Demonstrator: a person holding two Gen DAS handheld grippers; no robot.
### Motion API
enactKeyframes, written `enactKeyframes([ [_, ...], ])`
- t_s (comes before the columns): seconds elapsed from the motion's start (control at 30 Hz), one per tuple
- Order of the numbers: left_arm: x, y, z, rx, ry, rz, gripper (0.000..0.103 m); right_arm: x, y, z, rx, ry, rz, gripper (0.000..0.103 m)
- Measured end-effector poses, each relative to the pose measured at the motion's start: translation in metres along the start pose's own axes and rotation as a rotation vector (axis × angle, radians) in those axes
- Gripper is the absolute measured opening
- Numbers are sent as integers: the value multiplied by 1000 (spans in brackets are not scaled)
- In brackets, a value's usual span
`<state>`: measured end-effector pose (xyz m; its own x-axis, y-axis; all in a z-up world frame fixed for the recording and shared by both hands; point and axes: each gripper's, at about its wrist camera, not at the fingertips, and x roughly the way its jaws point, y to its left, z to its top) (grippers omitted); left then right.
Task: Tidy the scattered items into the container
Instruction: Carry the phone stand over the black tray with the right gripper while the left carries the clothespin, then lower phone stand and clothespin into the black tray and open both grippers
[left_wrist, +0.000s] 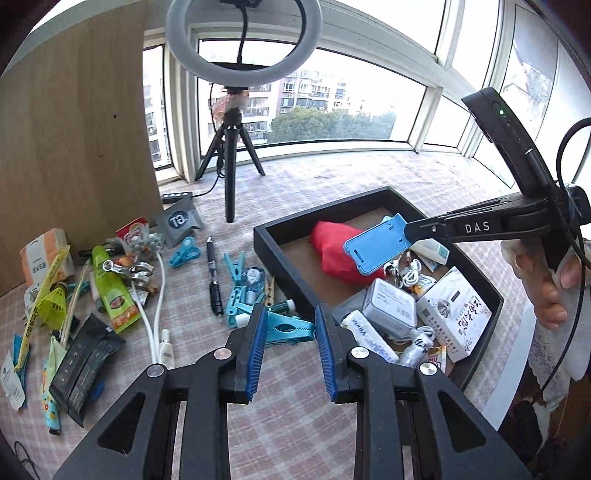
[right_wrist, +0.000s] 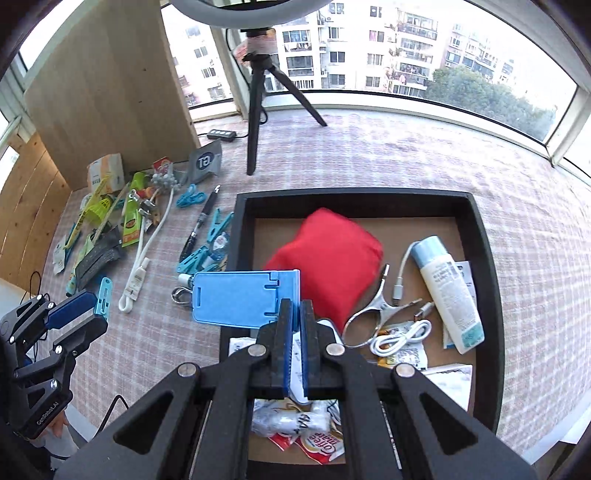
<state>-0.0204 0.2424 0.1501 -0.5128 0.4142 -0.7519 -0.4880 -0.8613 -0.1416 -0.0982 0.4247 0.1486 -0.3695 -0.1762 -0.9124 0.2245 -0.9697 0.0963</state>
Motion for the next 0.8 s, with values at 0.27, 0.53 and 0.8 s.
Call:
enactKeyframes([
  [0.27,19,-68,28,109,31,-43,25,-13,-65,-12,103,-13,-76,4],
  [0.53,41,-113,44,179,74,-68,25,-16,-96,-21,161,-19,-107,4],
  [0.8,54,-130,51,172,103,-59,71,-18,-100,-24,167,-37,-121,34],
])
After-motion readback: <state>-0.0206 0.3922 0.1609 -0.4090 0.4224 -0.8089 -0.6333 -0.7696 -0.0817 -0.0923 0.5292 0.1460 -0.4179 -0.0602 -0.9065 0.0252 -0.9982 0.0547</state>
